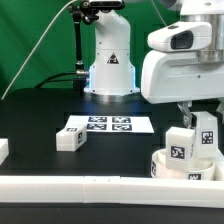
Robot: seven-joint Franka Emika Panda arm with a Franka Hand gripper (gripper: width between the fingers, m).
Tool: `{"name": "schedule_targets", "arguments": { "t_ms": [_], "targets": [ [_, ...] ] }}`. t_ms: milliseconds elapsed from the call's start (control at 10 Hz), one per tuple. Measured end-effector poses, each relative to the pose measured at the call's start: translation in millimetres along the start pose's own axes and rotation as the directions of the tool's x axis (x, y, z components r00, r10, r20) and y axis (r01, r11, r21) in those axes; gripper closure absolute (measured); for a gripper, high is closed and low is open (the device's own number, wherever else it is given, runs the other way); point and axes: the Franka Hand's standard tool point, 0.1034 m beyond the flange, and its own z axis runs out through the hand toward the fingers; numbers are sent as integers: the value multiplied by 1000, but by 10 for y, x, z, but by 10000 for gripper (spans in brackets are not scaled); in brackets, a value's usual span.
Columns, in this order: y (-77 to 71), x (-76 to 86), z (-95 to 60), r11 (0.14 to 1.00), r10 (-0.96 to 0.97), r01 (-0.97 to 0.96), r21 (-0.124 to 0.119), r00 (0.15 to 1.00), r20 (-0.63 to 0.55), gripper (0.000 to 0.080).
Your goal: Assemble stool
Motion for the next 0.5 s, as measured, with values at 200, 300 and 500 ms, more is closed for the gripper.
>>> {"name": "schedule_targets", "arguments": {
  "t_ms": [200, 300, 500],
  "targets": [
    [-16, 9, -1, 986, 167, -167, -1, 986, -5, 462],
    [-19, 10, -1, 971, 241, -241, 0, 971, -6, 462],
    [-21, 12, -2, 948, 320, -320, 1, 948, -6, 462]
  ]
}}
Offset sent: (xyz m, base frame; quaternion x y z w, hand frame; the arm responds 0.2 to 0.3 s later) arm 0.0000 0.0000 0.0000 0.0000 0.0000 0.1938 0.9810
